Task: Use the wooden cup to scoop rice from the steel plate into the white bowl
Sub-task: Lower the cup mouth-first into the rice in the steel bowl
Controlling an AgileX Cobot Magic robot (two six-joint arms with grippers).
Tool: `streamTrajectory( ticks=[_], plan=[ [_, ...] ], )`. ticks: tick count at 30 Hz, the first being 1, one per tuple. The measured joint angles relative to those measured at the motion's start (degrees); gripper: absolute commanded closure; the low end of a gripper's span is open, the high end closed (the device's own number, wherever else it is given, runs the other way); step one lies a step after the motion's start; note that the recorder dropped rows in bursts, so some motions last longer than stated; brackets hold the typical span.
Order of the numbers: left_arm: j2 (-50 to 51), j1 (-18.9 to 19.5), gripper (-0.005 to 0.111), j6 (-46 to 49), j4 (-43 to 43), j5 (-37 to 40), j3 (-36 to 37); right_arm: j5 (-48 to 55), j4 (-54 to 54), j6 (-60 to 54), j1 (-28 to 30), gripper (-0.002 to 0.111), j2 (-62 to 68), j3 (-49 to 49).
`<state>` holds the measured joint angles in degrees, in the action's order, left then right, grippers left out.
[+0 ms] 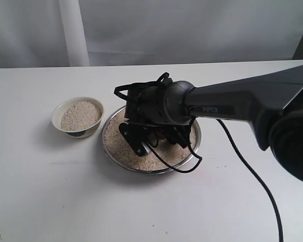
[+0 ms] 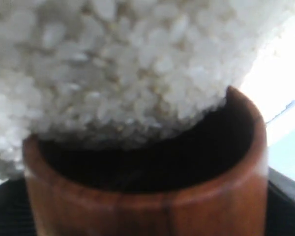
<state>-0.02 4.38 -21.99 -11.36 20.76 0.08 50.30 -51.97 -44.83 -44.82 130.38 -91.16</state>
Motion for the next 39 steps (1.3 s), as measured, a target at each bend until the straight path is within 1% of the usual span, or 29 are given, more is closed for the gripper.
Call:
streamTrajectory(
  ticks=[10, 14, 22, 31, 39],
  plan=[
    [0.0, 0.0, 0.107, 0.0, 0.0, 0.0, 0.0, 0.06, 4.56, -0.21, -0.3, 0.108, -0.61, -0.34],
    [0.0, 0.0, 0.107, 0.0, 0.0, 0.0, 0.0, -0.07, 8.18, -2.14, -1.15, 0.108, -1.02, -0.34],
    [0.0, 0.0, 0.107, 0.0, 0.0, 0.0, 0.0, -1.21, 12.01, -2.99, -1.56, 0.108, -1.63, -0.34],
    [0.0, 0.0, 0.107, 0.0, 0.0, 0.0, 0.0, -5.78, 23.18, -5.35, -1.56, 0.108, -2.88, -0.34],
    [0.0, 0.0, 0.107, 0.0, 0.0, 0.0, 0.0, -8.04, 33.46, -7.04, 0.2, 0.108, -3.26, -0.34]
  ],
)
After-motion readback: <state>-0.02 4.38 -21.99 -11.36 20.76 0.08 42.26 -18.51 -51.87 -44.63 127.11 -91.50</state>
